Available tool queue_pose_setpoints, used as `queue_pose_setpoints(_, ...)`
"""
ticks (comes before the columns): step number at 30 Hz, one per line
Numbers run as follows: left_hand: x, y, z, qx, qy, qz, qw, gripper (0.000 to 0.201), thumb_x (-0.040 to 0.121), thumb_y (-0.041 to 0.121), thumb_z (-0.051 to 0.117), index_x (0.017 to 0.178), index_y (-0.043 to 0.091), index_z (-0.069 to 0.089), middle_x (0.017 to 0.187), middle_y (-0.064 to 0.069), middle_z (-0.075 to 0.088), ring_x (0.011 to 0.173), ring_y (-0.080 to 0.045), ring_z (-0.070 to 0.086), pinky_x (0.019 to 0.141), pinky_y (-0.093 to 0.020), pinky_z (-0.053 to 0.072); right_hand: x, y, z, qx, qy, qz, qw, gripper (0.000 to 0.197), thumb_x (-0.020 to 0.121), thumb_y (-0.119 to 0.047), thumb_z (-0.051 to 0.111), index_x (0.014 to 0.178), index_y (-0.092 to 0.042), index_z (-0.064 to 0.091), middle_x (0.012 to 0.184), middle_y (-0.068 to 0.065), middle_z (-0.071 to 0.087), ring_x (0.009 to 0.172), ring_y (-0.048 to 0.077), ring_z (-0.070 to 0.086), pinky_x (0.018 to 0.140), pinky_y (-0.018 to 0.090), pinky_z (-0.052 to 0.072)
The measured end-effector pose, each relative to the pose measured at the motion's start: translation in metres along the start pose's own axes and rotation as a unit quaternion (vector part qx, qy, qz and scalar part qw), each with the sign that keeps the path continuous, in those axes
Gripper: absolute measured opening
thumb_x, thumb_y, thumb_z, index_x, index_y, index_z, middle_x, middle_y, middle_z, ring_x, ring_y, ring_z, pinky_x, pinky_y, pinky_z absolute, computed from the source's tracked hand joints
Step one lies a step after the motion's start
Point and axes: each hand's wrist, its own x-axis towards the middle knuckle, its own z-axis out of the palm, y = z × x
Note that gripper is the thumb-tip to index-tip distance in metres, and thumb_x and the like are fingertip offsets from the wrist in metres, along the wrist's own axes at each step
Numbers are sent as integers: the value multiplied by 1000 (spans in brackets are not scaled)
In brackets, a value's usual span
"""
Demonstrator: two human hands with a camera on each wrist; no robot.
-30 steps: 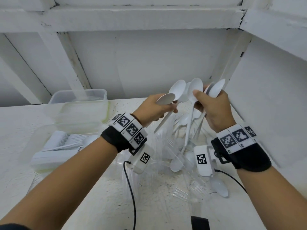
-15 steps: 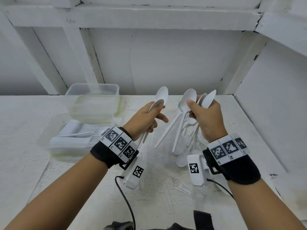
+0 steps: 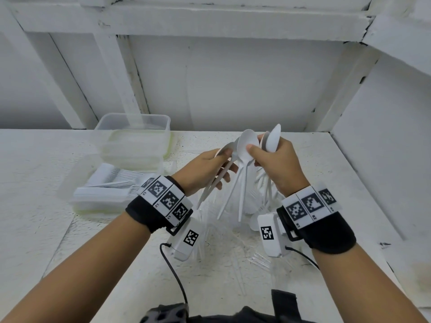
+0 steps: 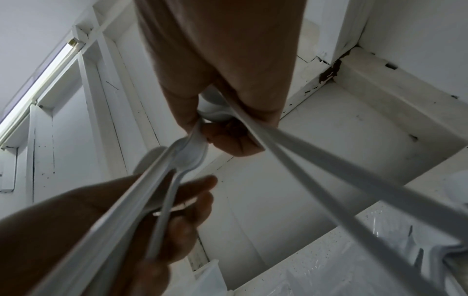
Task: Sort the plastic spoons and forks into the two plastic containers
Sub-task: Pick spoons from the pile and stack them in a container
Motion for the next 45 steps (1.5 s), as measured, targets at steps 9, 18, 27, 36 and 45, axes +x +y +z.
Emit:
queue_pose_setpoints(9,3,-6,-2,-117,57,39,991,17,102,17,36,108,15,51,87,-5,63,69,-14,66,64,-30,57,-8,3,6,15,-38,-29,999,17,84,-12,67,74,-23,58,67,-7,60,57,-4,56,57,11,48)
queue_pose_setpoints(18,-3,0,10,-140,-74,19,987,60,96,52,18,102,7,58,64,0,57,54,-13,52,57,-25,49,-8,5,18,-16,-36,-86,996,14,84,-15,67,83,-7,56,67,3,59,62,11,58,62,24,51)
queue_pose_setpoints(27,0,-8,11,-192,-7,14,981,20,101,25,37,91,13,49,66,-1,53,50,-10,47,48,-21,41,-12,11,19,-60,-73,-41,995,29,89,-32,60,103,-18,39,76,-3,48,68,10,49,65,24,42)
queue_pose_setpoints(36,7,-10,2,-156,88,-6,984,22,92,-1,38,98,13,53,72,-4,45,49,-11,43,47,-20,38,-17,11,18,48,-51,61,996,37,92,-54,36,111,-22,34,71,-3,37,49,6,32,43,18,29)
queue_pose_setpoints(45,4,-11,18,-95,71,21,993,17,94,33,50,86,19,46,72,2,42,57,-10,44,55,-23,41,-15,1,30,129,13,79,988,16,98,-20,35,100,-17,51,74,-2,47,70,10,52,66,27,48)
